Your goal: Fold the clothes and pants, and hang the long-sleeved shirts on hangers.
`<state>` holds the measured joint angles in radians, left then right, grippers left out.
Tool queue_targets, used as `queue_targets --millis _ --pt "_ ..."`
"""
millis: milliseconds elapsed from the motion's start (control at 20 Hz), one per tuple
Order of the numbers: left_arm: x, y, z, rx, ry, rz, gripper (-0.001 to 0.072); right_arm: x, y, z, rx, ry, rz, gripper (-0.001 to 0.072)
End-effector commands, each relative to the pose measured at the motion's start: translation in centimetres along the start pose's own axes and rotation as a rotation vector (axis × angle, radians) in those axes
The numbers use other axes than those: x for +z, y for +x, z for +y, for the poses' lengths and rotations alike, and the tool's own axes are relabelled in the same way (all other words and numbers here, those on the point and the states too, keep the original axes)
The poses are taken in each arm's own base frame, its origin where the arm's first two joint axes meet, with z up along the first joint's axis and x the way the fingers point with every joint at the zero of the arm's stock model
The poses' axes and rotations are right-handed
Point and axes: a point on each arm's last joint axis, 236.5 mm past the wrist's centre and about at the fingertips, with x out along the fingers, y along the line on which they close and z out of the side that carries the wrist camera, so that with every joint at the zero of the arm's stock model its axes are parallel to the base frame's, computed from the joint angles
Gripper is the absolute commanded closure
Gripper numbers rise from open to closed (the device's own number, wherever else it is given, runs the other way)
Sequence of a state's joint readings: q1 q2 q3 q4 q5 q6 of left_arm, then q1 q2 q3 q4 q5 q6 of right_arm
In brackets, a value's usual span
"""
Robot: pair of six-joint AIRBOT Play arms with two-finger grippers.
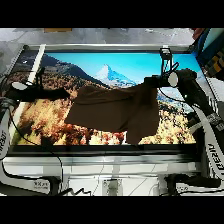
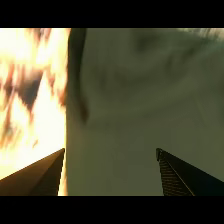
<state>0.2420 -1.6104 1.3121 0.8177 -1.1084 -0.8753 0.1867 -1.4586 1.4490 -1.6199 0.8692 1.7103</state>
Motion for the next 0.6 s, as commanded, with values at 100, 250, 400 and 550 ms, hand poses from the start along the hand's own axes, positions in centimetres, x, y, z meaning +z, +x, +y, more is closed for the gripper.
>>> queue_targets --millis 100,250,400,550 --pt "-8.2 -0.5 2.0 -0.005 -0.06 0.326 0.0072 -0.5 0.7 -0.1 -0.004 0.0 0.018 0.0698" --pt "-10.0 0.9 2.3 -0.031 -0.158 0.397 0.0072 -0.5 0.7 -0.1 -0.004 0.0 0.02 0.0698" --pt "-12.6 1.8 2.1 -0.089 -0.216 0.495 0.0151 -0.5 0.7 -0.1 -0.004 0.0 0.02 0.0698" --pt "-13.8 3.2 2.3 -0.133 -0.224 0.531 0.0205 -0.5 0.7 -0.1 -0.003 0.001 0.02 0.0698"
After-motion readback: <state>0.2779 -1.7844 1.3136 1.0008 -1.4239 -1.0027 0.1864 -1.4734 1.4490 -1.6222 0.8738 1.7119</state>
